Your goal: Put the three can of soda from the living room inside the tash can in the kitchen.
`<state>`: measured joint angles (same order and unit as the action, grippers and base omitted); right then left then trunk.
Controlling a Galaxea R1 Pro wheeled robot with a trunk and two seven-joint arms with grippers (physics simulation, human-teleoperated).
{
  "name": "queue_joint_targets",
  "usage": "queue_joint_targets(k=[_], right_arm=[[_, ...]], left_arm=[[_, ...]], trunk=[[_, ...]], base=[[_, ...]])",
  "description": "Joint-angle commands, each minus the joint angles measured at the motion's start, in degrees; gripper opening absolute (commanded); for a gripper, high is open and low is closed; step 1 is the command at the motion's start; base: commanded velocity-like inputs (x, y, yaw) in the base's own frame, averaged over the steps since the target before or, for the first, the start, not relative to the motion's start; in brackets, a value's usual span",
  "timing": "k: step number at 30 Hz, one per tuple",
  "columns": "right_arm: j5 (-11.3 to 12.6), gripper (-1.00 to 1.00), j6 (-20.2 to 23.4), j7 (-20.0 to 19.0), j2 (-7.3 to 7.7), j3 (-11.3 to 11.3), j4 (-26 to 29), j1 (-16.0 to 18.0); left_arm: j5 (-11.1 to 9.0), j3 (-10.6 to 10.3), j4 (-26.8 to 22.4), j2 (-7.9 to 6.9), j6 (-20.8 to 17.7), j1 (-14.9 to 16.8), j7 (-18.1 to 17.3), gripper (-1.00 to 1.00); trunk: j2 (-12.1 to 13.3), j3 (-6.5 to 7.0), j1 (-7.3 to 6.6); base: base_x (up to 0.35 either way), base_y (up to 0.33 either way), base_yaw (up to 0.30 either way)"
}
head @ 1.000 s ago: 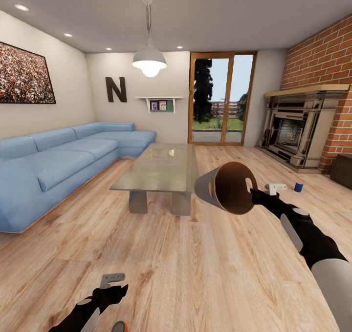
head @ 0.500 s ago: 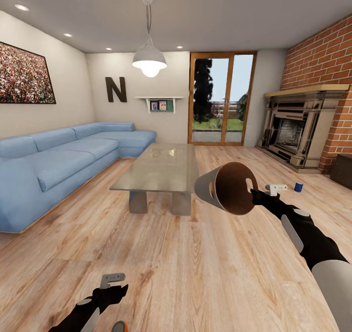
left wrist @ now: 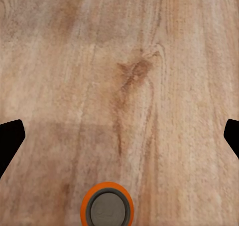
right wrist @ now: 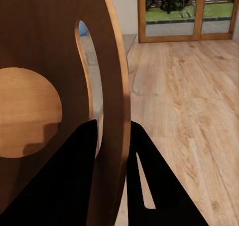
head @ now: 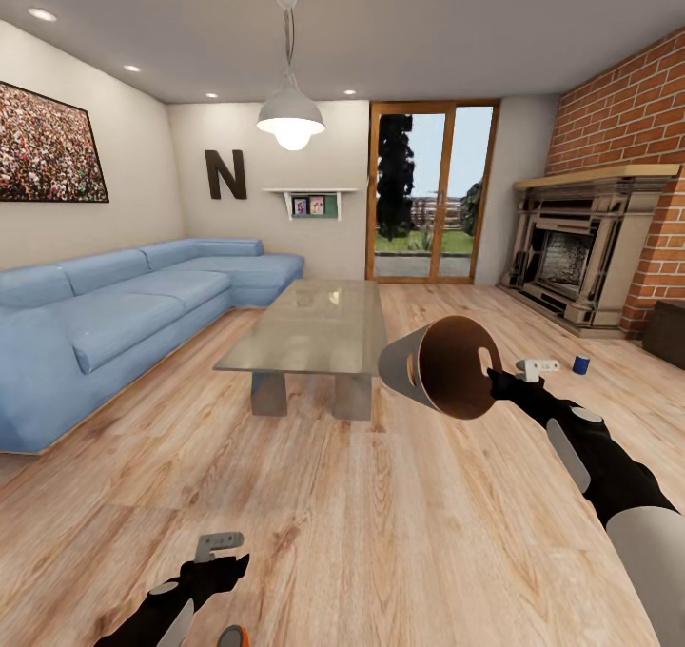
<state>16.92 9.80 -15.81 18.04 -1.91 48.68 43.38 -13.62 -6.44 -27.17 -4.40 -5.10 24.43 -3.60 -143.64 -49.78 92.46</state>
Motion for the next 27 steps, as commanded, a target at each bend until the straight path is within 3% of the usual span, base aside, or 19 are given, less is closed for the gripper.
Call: queue_joint_targets(k=[1, 7, 27], right_arm=[[0.5, -1.0, 0.0, -0.4, -0.02, 0.1, 0.1, 0.0], [0.4, -1.0, 0.0, -0.4, -0.02, 0.1, 0.1, 0.0], [0.4, -1.0, 0.0, -0.4, -0.02, 0.1, 0.1, 0.0]], left_arm=[[0.0, 0.0, 0.0, 0.0, 0.0, 0.0, 0.0, 1.0], [0.0, 0.0, 0.0, 0.0, 0.0, 0.0, 0.0, 1.0], [0.1, -0.1, 0.1, 0.0, 0.0, 0.0, 0.0, 1.0]], trunk=[[0.0, 0.01, -0.01], [0.0, 0.01, -0.01], [-0.3, -4.42, 0.51]], base=[[0.0, 0.0, 0.0], [0.0, 0.0, 0.0], [0.0, 0.0, 0.0]])
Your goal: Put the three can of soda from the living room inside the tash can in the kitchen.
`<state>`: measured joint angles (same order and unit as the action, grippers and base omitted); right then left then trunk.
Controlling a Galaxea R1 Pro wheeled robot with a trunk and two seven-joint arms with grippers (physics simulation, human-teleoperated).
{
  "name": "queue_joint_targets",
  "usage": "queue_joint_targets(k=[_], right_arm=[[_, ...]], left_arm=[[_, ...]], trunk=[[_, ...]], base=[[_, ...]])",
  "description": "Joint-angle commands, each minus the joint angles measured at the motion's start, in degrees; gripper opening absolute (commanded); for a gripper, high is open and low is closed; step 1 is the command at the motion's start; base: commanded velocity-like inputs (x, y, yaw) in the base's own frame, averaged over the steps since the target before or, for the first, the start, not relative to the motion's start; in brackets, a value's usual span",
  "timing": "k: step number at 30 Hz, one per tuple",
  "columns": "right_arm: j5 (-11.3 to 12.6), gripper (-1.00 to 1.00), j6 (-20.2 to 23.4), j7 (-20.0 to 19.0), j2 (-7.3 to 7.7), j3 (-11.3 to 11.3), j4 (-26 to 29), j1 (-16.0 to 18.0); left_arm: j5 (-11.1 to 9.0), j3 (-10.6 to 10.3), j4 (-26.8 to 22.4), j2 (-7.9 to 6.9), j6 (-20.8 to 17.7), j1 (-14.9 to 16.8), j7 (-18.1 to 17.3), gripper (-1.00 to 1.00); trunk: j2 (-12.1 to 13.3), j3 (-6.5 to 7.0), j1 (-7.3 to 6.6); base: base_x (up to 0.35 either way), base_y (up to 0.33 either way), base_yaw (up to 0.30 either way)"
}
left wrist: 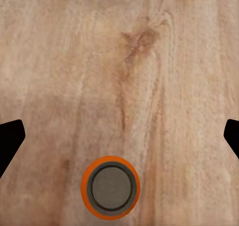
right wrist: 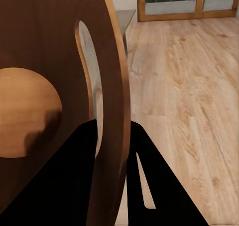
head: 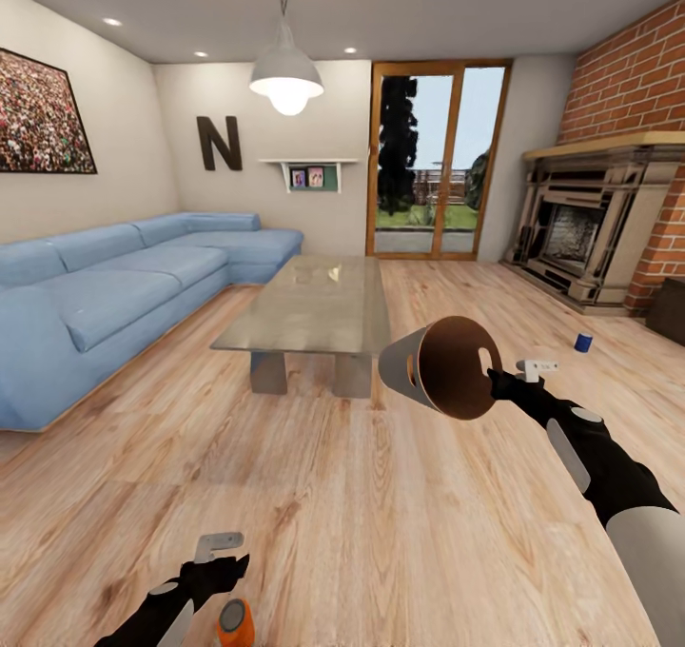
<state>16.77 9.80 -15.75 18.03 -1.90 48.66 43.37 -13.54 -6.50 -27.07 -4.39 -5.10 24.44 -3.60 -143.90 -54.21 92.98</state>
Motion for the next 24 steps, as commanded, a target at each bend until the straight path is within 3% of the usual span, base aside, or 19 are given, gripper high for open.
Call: queue_joint_targets(k=[1, 20, 24], right_arm=[[0.5, -1.0, 0.0, -0.4, -0.01, 0.1, 0.1, 0.0], [0.7, -1.0, 0.0, -0.5, 0.23, 0.3, 0.1, 0.0], [0.7, -1.0, 0.0, -0.6, 0.13, 1.7, 0.1, 0.0]], left_arm=[[0.0, 0.0, 0.0, 0.0, 0.0, 0.0, 0.0, 1.0], [0.0, 0.1, 0.0, 0.0, 0.0, 0.0, 0.0, 1.0], [0.0, 0.1, 0.0, 0.0, 0.0, 0.0, 0.0, 1.0]], trunk=[[0.0, -0.22, 0.01], [-0.3, -4.43, 0.5], [-0.3, -5.31, 0.61]], base=[[0.0, 0.0, 0.0], [0.0, 0.0, 0.0], [0.0, 0.0, 0.0]])
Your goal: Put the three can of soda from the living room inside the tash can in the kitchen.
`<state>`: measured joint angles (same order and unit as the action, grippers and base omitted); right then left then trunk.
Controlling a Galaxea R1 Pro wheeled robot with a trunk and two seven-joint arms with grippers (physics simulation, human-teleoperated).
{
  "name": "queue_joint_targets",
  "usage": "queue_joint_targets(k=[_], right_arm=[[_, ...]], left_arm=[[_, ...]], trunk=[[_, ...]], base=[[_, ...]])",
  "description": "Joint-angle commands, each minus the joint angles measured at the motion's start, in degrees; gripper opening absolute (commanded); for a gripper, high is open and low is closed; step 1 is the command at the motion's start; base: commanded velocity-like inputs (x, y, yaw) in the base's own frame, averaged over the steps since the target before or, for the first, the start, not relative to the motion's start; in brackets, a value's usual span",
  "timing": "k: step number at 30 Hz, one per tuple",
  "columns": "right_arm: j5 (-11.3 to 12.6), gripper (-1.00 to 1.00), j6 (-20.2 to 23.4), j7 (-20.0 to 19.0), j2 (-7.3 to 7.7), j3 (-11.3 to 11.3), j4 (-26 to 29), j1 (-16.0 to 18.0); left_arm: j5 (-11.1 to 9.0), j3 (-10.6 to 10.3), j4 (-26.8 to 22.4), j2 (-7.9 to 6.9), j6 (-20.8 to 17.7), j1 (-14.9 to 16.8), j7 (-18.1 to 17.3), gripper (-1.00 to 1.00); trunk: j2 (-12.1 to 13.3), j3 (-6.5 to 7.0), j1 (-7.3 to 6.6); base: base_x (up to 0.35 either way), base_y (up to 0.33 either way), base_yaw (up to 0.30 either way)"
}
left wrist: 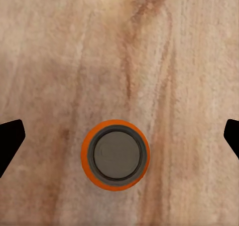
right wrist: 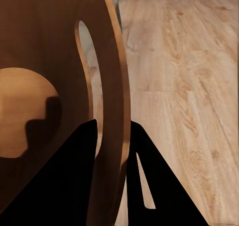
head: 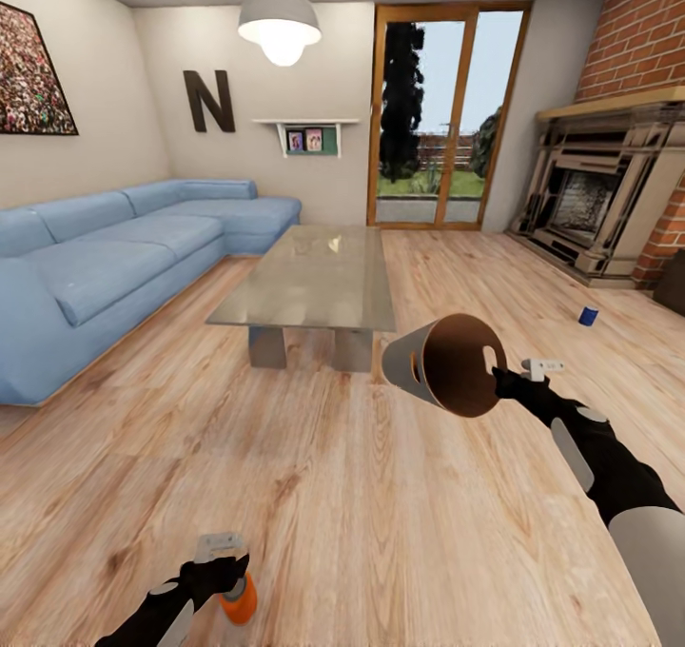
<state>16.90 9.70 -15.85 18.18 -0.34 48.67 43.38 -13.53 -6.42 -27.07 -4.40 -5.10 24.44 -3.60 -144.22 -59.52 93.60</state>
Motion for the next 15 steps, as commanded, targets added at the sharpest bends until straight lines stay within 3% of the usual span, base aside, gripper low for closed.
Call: queue_joint_targets(k=[1, 15], right_arm=[[0.6, -1.0, 0.1, -0.5, -0.03, 0.3, 0.1, 0.0], [0.5, -1.0, 0.1, -0.5, -0.16, 0.8, 0.1, 0.0]], left_arm=[[0.0, 0.0, 0.0, 0.0, 0.0, 0.0, 0.0, 1.0], [0.0, -0.1, 0.0, 0.0, 0.0, 0.0, 0.0, 1.0]], trunk=[[0.0, -0.22, 0.01], [0.0, -0.22, 0.01]], base=[[0.0, 0.0, 0.0], [0.0, 0.0, 0.0]])
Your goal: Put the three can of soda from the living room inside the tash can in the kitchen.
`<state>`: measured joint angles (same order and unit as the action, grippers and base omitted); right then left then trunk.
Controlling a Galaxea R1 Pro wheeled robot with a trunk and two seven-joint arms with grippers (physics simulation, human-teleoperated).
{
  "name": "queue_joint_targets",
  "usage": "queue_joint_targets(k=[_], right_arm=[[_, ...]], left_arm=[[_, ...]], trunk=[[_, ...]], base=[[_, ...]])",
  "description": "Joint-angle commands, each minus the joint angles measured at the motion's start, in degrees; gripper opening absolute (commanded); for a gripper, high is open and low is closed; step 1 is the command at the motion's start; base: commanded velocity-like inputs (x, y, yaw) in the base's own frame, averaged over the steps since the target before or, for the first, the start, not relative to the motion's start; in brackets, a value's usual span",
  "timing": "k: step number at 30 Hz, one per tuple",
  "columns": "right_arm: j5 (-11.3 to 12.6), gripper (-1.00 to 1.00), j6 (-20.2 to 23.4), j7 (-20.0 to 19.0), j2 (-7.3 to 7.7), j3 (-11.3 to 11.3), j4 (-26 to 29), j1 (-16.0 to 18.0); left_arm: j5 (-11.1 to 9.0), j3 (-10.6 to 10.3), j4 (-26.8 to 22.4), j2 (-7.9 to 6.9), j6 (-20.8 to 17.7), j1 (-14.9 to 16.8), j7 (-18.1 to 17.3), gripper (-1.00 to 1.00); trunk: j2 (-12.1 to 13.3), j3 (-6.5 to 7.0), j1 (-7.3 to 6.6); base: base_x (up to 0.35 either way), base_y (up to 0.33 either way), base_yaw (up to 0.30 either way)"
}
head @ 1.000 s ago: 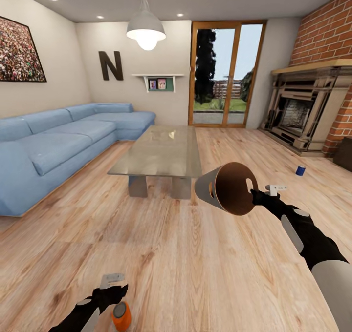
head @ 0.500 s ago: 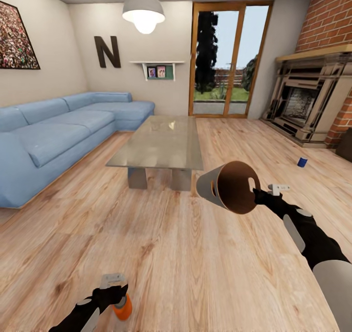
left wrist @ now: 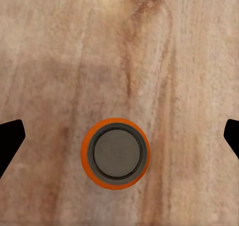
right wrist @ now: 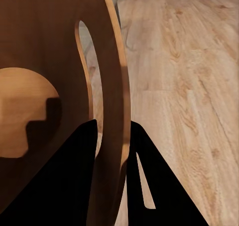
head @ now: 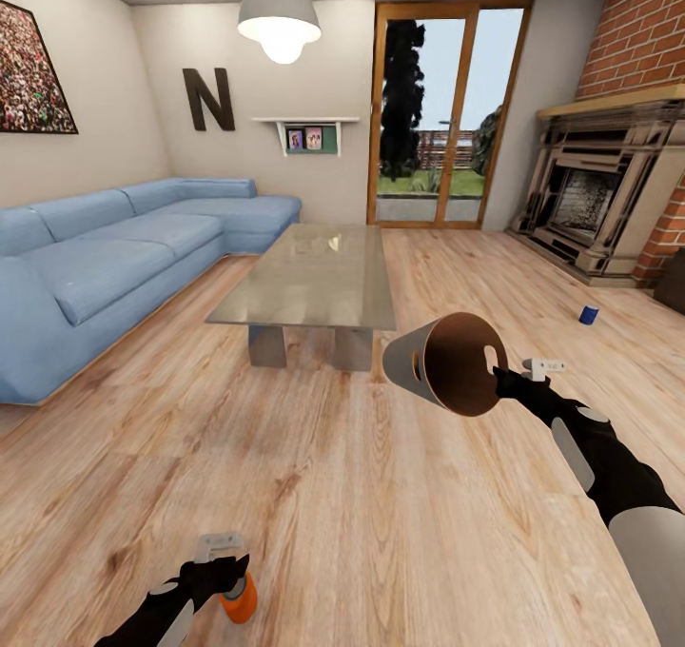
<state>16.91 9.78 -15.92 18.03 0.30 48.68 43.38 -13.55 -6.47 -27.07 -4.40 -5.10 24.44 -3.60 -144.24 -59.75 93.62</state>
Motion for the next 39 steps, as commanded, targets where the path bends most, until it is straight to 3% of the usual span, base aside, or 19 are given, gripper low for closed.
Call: queue_joint_targets(k=[1, 21, 36, 39], right_arm=[[0.5, -1.0, 0.1, -0.4, -0.01, 0.1, 0.1, 0.0], [0.5, -1.0, 0.0, -0.4, -0.02, 0.1, 0.1, 0.0], [0.5, -1.0, 0.1, -0.4, -0.02, 0.1, 0.1, 0.0], [0.5, -1.0, 0.1, -0.4, -0.06, 0.1, 0.1, 0.0]], left_arm=[[0.0, 0.0, 0.0, 0.0, 0.0, 0.0, 0.0, 1.0], [0.0, 0.0, 0.0, 0.0, 0.0, 0.0, 0.0, 1.0], [0.0, 0.0, 0.0, 0.0, 0.0, 0.0, 0.0, 1.0], [0.0, 0.0, 0.0, 0.0, 0.0, 0.0, 0.0, 1.0]], trunk=[[0.0, 0.01, -0.01], [0.0, 0.01, -0.01], [-0.2, -3.31, 0.38], [-0.2, -3.31, 0.38]], base=[[0.0, 0.0, 0.0], [0.046, 0.0, 0.0], [0.0, 0.0, 0.0], [0.0, 0.0, 0.0]])
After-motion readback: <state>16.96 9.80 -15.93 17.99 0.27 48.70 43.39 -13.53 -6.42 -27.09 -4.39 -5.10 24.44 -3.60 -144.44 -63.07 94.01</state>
